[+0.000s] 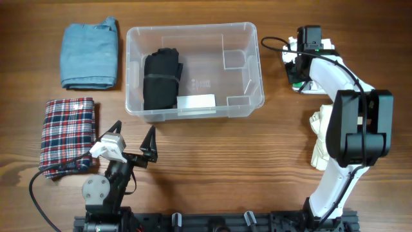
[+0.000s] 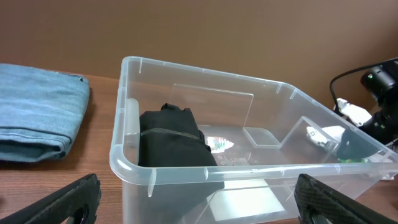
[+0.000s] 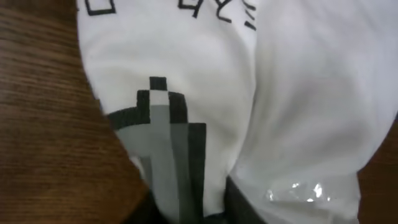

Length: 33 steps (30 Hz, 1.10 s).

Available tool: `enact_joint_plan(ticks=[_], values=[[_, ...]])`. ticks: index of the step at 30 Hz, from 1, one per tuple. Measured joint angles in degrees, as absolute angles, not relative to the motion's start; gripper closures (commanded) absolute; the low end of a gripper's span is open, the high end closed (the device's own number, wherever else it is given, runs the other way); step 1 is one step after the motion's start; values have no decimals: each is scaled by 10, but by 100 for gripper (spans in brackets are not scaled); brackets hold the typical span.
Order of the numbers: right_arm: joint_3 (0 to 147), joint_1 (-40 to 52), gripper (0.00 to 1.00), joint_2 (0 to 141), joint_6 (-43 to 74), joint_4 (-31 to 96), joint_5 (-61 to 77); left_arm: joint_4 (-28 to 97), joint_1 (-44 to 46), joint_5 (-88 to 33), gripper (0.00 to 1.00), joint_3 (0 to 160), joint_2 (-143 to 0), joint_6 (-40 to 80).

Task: Pack container
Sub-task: 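Move the right gripper to the white printed t-shirt and grasp it, then carry the white t-shirt into the bin beside the black garment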

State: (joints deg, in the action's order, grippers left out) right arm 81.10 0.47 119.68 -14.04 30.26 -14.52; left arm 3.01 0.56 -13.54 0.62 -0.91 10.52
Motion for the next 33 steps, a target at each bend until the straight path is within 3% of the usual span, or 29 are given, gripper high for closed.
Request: enact_joint_plan(ticks=[8,13,20,26,33], values=[[893,4,96,1162,-71,448,-155,30,6,-135,0,6,-9,105],[990,22,96,1019,-8,526,-114,30,6,-135,0,6,-9,105],[1029,193,96,871,88,528,-56,30,6,-135,0,6,-9,105],[1025,319,96,917,217,511,-97,30,6,-135,0,6,-9,105],[1025,371,96,1050,346,488,-146,30,6,-135,0,6,-9,105]])
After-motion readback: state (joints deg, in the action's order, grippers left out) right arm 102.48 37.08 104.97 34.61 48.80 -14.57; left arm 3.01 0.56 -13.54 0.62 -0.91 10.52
